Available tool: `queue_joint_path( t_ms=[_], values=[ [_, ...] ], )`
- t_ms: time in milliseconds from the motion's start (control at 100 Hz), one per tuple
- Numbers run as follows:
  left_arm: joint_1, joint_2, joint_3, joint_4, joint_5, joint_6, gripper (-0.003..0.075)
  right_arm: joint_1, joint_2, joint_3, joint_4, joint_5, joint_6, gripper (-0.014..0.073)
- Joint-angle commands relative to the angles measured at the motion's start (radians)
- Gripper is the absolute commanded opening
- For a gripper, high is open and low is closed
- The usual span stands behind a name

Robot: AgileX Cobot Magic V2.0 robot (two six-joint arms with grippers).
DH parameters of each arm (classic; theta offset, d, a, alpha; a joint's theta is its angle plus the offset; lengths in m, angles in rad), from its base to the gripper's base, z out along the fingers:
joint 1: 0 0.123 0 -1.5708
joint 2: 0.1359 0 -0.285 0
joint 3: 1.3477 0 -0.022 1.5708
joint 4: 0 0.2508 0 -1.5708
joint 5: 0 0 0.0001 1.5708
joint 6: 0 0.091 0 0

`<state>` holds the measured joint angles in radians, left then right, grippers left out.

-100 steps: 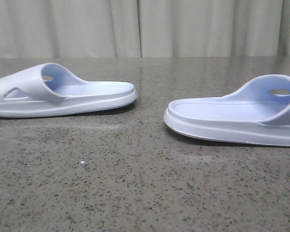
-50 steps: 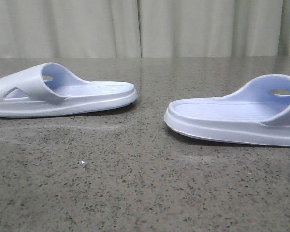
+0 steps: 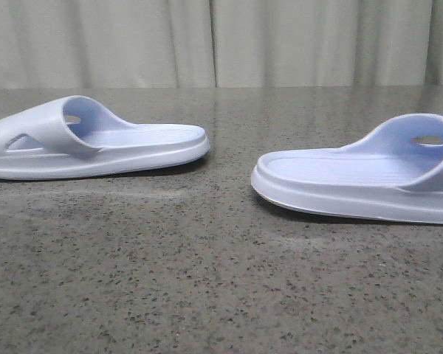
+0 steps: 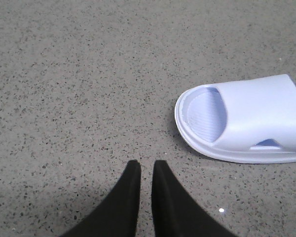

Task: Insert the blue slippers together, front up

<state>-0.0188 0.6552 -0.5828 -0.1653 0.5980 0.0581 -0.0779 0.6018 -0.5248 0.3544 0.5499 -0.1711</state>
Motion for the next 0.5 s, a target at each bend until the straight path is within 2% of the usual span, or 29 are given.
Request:
queue_joint_path(
  t_ms=[0,70,190,310,490],
  values=[
    [-0.008,0.019,-0.036,-0.045,-0.061,0.021,0.0029,-0.004,0.007,-0.037,-0.01,-0.036,-0.002,-0.0065],
    [-0.008,0.029,-0.036,-0.103,-0.071,0.065,0.007,-0.004,0.007,-0.037,-0.01,-0.03,-0.002,-0.0017],
    [-0.008,0.033,-0.036,-0.194,-0.078,0.136,0.0188,-0.004,0.007,-0.037,-0.01,0.003,-0.002,0.01],
    [-0.008,0.033,-0.036,-0.222,-0.08,0.157,0.0293,-0.004,0.007,-0.037,-0.01,0.029,-0.002,0.0188],
    [-0.008,0.033,-0.036,-0.243,-0.069,0.157,0.0318,-0.004,0.007,-0.037,-0.01,0.063,-0.002,0.0217]
  ],
)
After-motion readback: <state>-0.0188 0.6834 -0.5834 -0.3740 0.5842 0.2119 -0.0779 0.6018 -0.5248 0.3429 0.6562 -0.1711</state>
